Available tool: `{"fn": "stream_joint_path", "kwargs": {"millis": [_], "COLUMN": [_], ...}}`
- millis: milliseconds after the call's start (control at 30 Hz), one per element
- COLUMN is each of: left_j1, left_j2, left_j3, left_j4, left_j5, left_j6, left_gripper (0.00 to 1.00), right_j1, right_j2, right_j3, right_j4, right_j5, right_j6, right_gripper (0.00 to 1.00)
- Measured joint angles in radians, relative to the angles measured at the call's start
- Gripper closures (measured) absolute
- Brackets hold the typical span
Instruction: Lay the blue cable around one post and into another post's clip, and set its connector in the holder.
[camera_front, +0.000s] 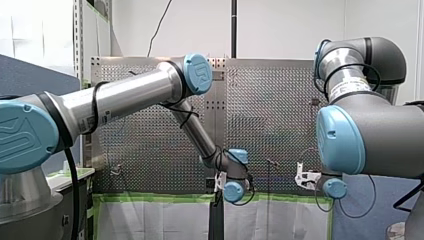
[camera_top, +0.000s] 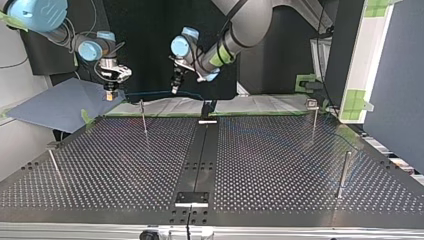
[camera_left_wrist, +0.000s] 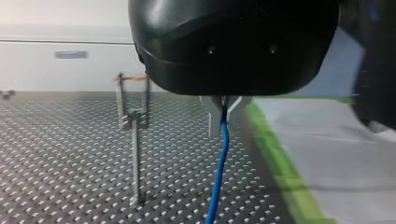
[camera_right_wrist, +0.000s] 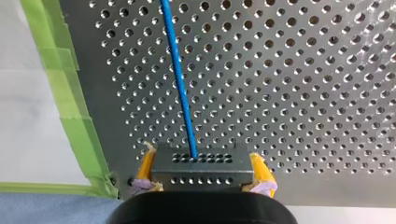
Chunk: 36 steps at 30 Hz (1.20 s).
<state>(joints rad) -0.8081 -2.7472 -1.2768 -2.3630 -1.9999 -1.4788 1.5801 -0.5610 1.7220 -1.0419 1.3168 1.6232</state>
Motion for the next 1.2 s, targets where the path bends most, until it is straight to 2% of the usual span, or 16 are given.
{"fn": "stream_joint_path", "kwargs": {"millis": [200, 367, 533, 733, 867, 1000, 1200], "left_j1": [-0.025, -0.037, -0.047, -0.059, -0.061, -0.058, -0.063], "left_j2": [0.01, 0.025, 0.027, 0.027, 0.026, 0.026, 0.026], "left_j3": [-0.01, 0.013, 0.058, 0.096, 0.101, 0.102, 0.102], "left_j4": [-0.002, -0.006, -0.021, -0.024, -0.024, -0.023, -0.036], "left_j5": [-0.007, -0.007, -0.006, 0.01, 0.016, 0.018, 0.018], "left_j6": [0.03, 0.035, 0.032, 0.016, -0.003, -0.016, -0.01], "left_gripper": [0.99, 0.99, 0.99, 0.99, 0.99, 0.99, 0.99], "right_j1": [-0.011, -0.016, -0.021, -0.029, -0.032, -0.03, -0.028], "right_j2": [-0.014, -0.051, -0.083, -0.095, -0.095, -0.095, -0.095], "right_j3": [0.017, 0.022, 0.023, 0.023, 0.023, 0.023, 0.023], "right_j4": [-0.004, 0.0, -0.001, -0.01, -0.016, -0.025, -0.03], "right_j5": [-0.022, -0.031, -0.033, -0.034, -0.034, -0.03, -0.028], "right_j6": [-0.014, -0.012, 0.005, 0.027, 0.036, 0.054, 0.061], "right_gripper": [1.0, 1.0, 1.0, 1.0, 1.0, 1.0, 1.0]}}
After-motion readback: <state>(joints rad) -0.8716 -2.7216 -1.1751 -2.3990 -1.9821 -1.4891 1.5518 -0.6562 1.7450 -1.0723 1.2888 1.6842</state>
